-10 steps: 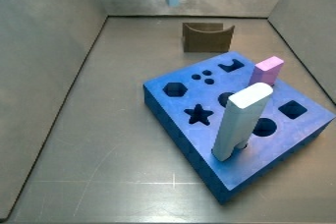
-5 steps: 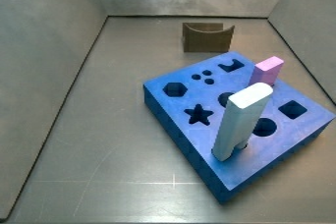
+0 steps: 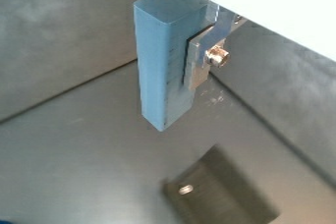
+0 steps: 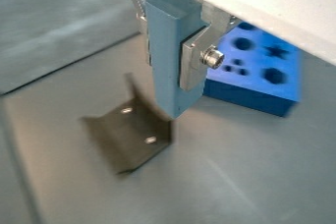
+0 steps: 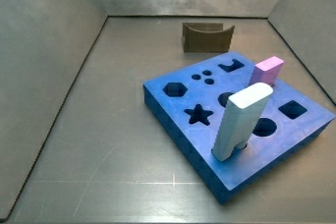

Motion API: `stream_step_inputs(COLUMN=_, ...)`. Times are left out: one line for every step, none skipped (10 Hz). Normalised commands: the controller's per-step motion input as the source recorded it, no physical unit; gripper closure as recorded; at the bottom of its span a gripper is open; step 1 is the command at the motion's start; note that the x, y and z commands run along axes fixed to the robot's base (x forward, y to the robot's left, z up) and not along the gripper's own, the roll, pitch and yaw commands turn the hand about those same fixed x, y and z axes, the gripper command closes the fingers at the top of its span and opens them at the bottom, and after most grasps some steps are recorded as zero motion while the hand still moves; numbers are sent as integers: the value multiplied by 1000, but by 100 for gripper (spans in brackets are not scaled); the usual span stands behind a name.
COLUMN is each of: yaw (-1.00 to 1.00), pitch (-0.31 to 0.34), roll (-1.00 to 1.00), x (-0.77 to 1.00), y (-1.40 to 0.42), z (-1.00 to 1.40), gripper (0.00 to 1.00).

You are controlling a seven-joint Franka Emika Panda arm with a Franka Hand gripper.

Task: Pick up the rectangle object. Move to above the board. Insert the rectangle object.
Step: Move to above the board.

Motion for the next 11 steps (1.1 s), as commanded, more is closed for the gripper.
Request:
stream_step_inputs(yaw=-1000, pitch=611, roll=-29, x=-61, y=-1000, z=-94, gripper=100)
stream_step_inputs(yaw=-539, pitch=559, roll=-44, x=-55, y=-1000, z=-94, gripper=100)
stream_step_inputs(yaw=-208, pitch=418, roll=-38, x=-45, y=-1000, z=-91, gripper=100)
stream_step_inputs(yaw=-68, pitch=335, roll=-35, x=-38, y=-1000, z=-92, gripper=100)
stream_step_inputs(yaw=-39, pitch=246, roll=-20, x=-28, y=-1000, z=-88, gripper=100)
stream_step_inputs(yaw=-17, pitch=213, roll=-22, x=-24, y=-1000, z=-87, gripper=100)
stream_step_inputs(yaw=-1, pitch=182, roll=-5, x=-11, y=-1000, z=-85, gripper=100)
stream_step_inputs(yaw=2, pitch=171, roll=-1, x=4, y=-1000, z=-85, gripper=100)
stream_step_inputs(yaw=4, pitch=153, roll=25, x=32, y=-1000, z=-83, gripper=100)
stream_step_inputs(yaw=1, pitch=145, roll=35, x=45, y=-1000, z=-78, gripper=100)
stream_step_inputs(yaw=9, pitch=130, roll=84, x=62, y=-579, z=-43, gripper=100)
